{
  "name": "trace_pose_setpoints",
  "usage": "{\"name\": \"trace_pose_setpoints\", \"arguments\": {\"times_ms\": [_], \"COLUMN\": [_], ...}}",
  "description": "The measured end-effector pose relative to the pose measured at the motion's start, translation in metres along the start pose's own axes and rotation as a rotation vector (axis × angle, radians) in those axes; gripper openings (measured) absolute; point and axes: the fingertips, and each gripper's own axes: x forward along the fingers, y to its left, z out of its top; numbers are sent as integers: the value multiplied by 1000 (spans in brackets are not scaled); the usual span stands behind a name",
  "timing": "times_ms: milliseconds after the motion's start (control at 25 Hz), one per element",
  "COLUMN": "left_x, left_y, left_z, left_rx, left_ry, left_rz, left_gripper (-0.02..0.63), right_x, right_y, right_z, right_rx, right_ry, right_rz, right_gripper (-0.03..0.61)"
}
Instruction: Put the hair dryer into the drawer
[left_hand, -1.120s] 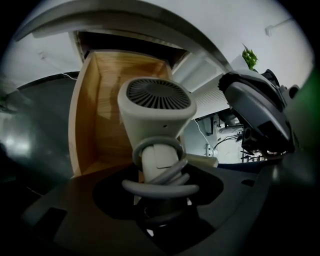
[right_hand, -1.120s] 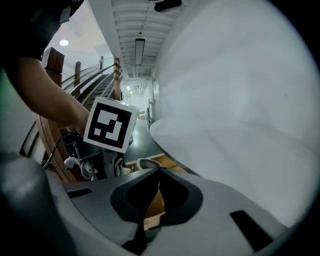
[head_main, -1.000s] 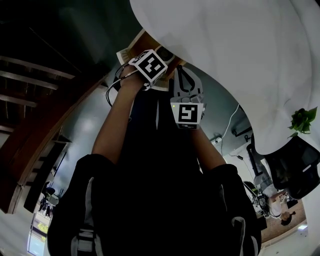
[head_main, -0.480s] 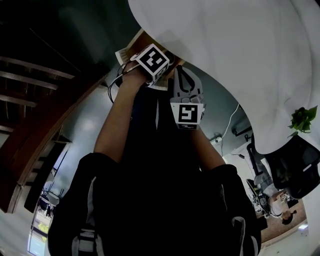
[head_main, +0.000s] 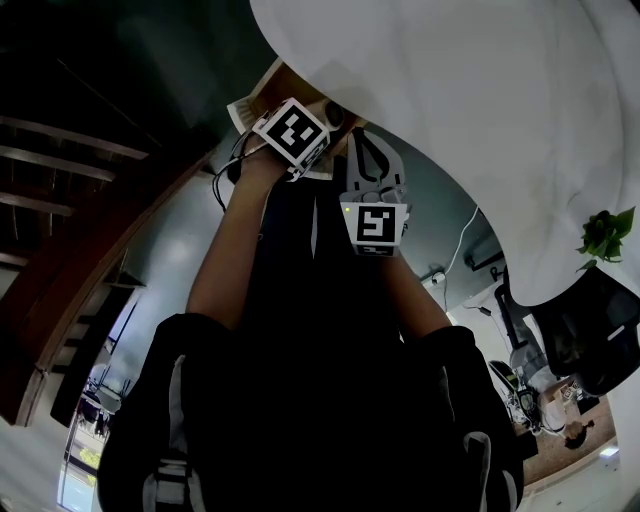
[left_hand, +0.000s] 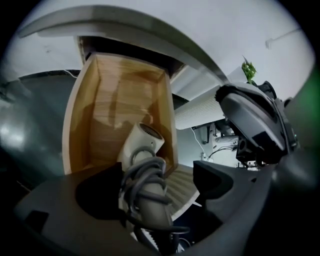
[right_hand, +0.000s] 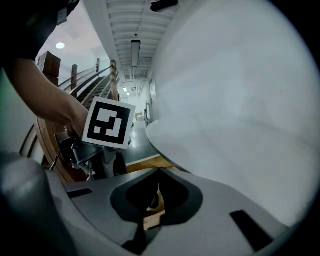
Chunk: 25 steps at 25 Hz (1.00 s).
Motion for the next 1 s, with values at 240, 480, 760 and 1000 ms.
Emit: {"name": "trace_pose_setpoints", "arguments": {"times_ms": [240,480,760,1000], "left_x": [-19,-35,-62,-119], "left_y": [-9,-14,-8,-14], "left_z": [15,20,18,22], "left_rx": [67,156,186,248], "left_ry": [-174,-319,-497,-765], "left_rz": [91,189,275,395], "left_gripper": [436,436,433,161], "right_x": [1,0,-8,-22], "right_y": [1,3,7,10], "right_z": [7,11,26,55], "right_rx": [-18,-19,-39,-83], "right_ry": [-50,-58,-77,-122], "right_rz": [3,4,-2,-14], "right_gripper": [23,23,23,23]}}
